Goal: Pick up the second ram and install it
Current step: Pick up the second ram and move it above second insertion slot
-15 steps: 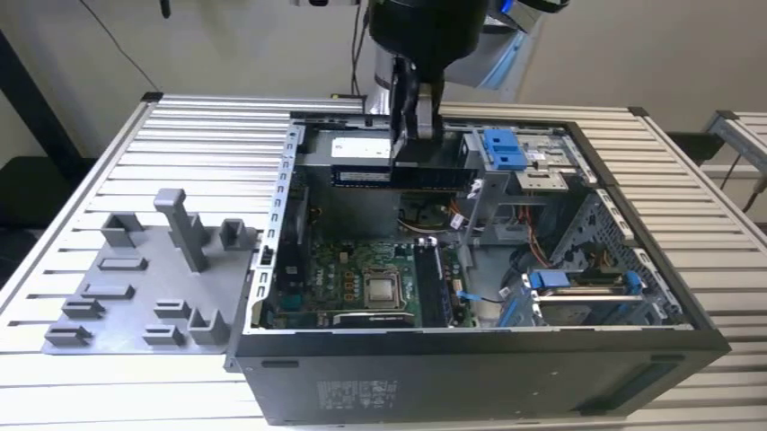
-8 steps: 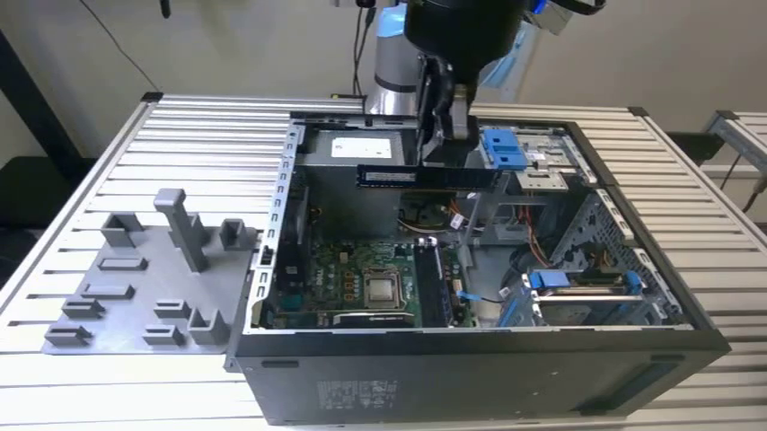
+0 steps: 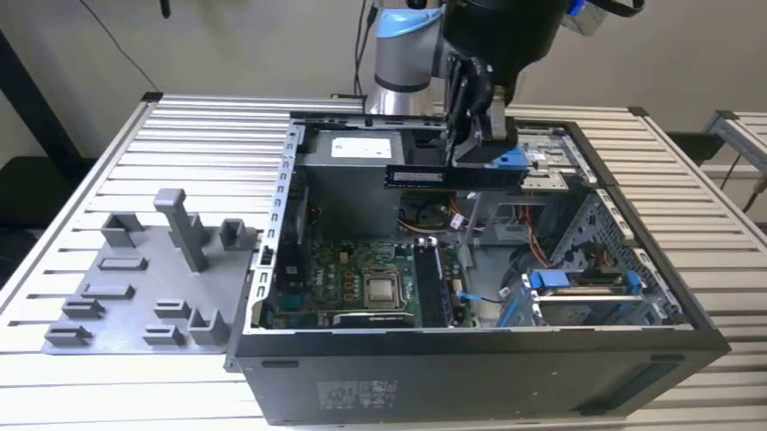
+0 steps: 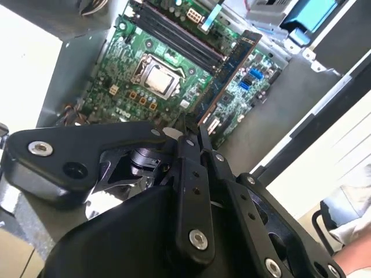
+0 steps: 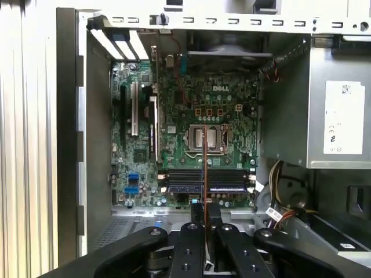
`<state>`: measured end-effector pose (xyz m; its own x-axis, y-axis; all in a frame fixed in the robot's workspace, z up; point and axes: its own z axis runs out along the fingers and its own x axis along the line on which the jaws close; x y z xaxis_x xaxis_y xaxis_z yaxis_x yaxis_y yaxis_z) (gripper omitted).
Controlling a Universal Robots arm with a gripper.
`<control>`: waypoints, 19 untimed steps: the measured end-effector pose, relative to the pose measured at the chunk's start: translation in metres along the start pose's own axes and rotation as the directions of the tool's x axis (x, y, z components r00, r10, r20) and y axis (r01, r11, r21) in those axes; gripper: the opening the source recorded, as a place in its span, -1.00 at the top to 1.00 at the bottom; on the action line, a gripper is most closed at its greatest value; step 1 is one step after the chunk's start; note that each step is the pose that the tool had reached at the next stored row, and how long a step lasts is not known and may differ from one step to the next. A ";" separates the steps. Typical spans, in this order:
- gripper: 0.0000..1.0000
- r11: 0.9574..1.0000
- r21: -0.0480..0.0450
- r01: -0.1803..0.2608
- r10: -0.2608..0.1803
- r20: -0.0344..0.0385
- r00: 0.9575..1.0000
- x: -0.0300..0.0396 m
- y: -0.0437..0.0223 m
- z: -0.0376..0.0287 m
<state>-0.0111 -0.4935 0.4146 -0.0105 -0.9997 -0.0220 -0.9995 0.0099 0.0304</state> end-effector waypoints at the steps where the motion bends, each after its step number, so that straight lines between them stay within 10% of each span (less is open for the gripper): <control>1: 0.72 1.000 0.000 0.000 0.000 0.000 1.000 0.0000 -0.0033 -0.0001; 9: 0.72 1.000 -0.001 0.000 0.000 0.000 1.000 -0.0006 -0.0121 -0.0004; 19: 0.72 1.000 -0.001 0.000 0.000 0.006 1.000 -0.0189 -0.0119 0.0005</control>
<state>0.0010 -0.4747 0.4142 -0.0105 -0.9995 -0.0282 -0.9995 0.0096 0.0315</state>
